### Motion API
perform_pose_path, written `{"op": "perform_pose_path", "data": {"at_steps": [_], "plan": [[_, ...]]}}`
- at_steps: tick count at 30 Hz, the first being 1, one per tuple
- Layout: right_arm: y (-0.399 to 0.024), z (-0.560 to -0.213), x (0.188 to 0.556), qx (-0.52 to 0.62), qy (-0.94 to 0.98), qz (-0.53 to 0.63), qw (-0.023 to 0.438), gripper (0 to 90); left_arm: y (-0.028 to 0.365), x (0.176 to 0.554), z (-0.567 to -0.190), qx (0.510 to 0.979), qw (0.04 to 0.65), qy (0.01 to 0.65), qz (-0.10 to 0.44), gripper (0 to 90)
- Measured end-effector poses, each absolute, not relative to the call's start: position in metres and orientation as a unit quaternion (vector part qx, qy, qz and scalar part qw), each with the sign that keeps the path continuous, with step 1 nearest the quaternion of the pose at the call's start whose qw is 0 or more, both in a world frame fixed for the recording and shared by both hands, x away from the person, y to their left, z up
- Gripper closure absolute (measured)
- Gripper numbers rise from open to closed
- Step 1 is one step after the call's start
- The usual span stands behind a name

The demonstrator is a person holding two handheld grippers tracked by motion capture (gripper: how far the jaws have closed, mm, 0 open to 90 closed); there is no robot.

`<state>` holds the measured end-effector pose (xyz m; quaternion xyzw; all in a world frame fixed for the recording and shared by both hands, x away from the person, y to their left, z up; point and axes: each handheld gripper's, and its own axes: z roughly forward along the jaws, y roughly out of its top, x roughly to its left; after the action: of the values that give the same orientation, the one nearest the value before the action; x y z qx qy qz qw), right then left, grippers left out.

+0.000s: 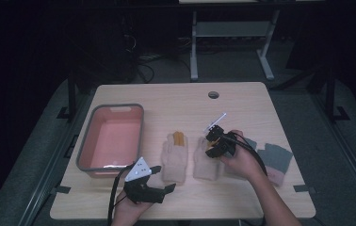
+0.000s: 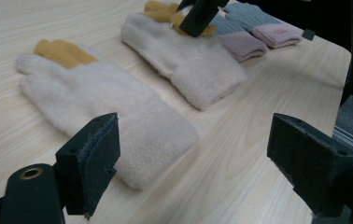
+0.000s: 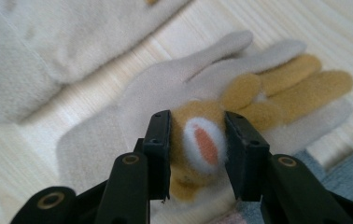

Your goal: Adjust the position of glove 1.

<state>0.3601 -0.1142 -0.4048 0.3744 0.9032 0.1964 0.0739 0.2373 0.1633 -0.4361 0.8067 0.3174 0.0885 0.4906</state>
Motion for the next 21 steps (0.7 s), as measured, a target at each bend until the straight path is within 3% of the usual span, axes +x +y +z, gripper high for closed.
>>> {"op": "perform_pose_path", "data": {"at_steps": [12, 21], "plan": [[-0.107, -0.376, 0.352, 0.356, 0.906, 0.211, 0.086, 64.0, 0.165, 0.236, -0.434, 0.800, 0.497, 0.323, 0.089, 17.1], [-0.078, -0.356, 0.348, 0.321, 0.915, 0.228, 0.089, 64.0, 0.167, 0.236, -0.433, 0.796, 0.503, 0.325, 0.088, 17.1]]}}
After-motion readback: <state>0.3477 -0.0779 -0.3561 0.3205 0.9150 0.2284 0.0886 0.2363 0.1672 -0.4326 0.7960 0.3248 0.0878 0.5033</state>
